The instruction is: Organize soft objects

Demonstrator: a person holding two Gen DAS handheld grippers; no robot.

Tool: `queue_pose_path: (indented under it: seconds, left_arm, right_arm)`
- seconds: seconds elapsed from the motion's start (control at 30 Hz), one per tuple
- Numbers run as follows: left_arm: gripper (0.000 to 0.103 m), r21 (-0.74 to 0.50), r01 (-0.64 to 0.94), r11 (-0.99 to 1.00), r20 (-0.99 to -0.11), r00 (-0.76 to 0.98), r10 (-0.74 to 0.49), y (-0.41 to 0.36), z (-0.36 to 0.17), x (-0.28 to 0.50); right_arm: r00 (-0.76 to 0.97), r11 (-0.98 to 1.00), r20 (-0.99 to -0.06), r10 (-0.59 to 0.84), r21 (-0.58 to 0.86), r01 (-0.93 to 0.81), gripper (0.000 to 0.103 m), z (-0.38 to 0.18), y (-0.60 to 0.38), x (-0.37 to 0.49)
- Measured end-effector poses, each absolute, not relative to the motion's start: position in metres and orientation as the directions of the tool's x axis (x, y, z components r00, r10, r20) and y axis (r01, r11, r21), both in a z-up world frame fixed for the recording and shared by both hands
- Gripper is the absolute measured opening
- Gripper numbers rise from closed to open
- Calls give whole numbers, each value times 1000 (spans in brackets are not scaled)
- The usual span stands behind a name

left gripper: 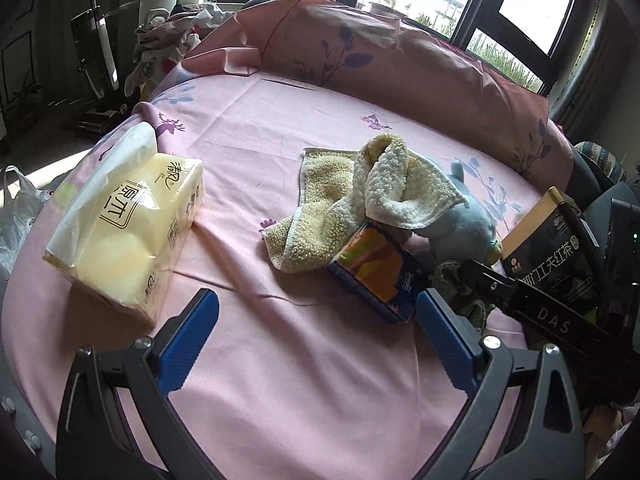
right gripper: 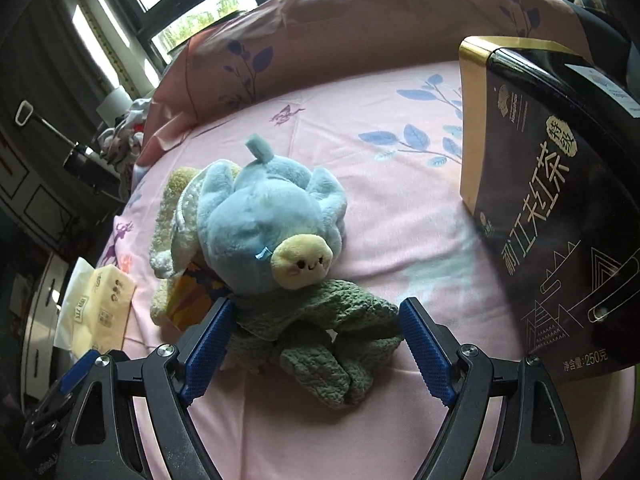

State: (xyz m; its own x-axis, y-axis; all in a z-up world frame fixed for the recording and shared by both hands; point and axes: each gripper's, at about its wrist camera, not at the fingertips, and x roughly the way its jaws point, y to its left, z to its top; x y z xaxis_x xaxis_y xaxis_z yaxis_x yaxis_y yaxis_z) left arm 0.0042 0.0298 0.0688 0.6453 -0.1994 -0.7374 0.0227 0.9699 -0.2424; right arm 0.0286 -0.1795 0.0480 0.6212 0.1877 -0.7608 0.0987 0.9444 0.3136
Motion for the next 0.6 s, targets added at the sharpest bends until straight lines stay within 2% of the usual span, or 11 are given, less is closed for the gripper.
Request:
queue_pose_path:
  seconds: [0.2,0.27,0.33,0.47,0.53,0.6]
  left_arm:
    - [99,-241,7,970,-742,643,-189,33,68,5]
    - [99,-248,11,969,-741,642,-197,33,68,5]
    - [99,-243,9,970,-739,645,-191,33,69,5]
    - [99,-232,-1,973,-741,647,-176,33,69,4]
    - [99,-239,3,971,-741,645,-185,33,69,4]
    - [99,-247,8,969,-739,646,-194,33,70,4]
  right_arm:
    - [626,932,-746,226,352,83,83,40,-174,31]
    - [622,932,-748,231,353,79,69,37,-171,31]
    - [613,935,-754,236,347,67,60,34,-167,32]
    - [596,942,-766,241,332,46,26,32,-159,31]
    - [582,940,-770,262,340,26,20,34,-157,27]
    - [577,941,-770,274,337,2,19,40,-154,19]
